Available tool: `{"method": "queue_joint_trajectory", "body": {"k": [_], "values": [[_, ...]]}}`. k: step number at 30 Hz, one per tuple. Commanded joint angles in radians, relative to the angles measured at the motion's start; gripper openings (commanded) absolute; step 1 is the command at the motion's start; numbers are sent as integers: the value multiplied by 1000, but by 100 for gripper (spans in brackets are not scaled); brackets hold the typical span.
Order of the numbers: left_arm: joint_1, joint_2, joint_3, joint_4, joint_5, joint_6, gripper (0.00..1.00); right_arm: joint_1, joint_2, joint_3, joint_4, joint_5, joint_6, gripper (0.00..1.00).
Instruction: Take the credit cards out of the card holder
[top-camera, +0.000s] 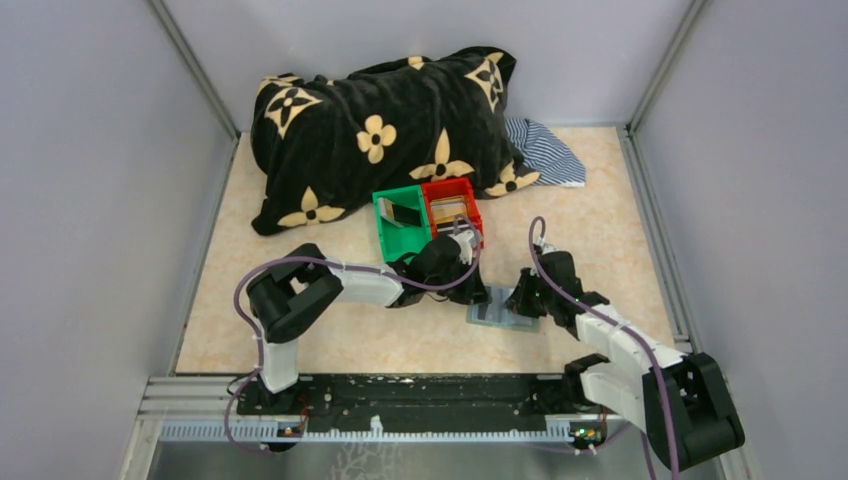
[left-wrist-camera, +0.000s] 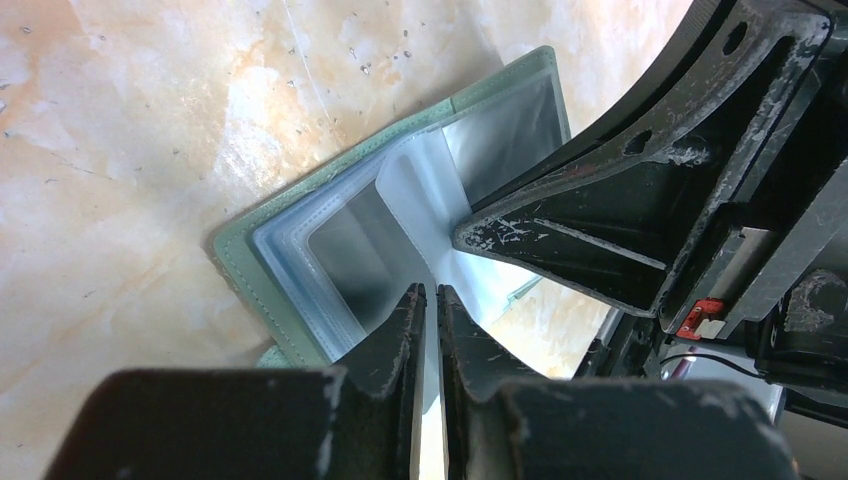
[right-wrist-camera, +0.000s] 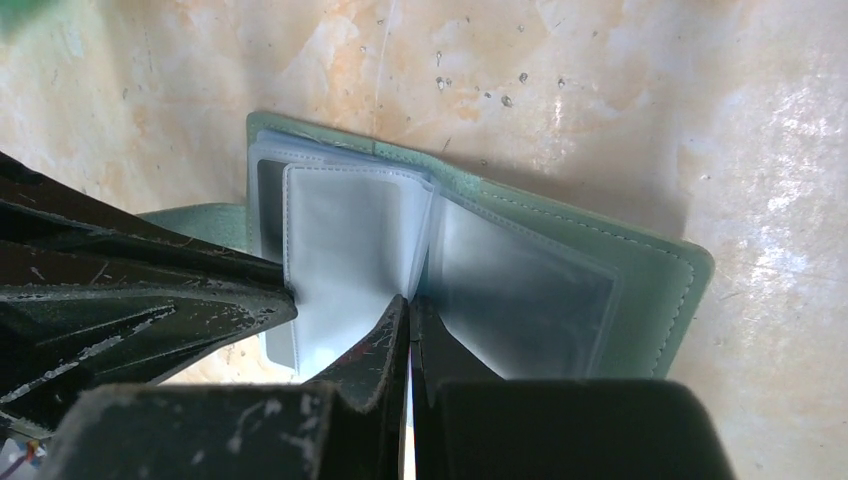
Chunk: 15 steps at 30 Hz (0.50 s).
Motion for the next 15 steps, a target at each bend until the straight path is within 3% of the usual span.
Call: {"method": "queue_joint_trajectory", "body": {"k": [1,8,15], "values": [[-4,5,-1,33,2,5,13,-1,2,-26,22,-20,39,0],[41,-56,-84,78,-29,-37,12,-1,21,-57,100,-89,79,0],[54,-137,-126,0,-172,-25,10,-3,45,-72,145,-120,92,0]]}}
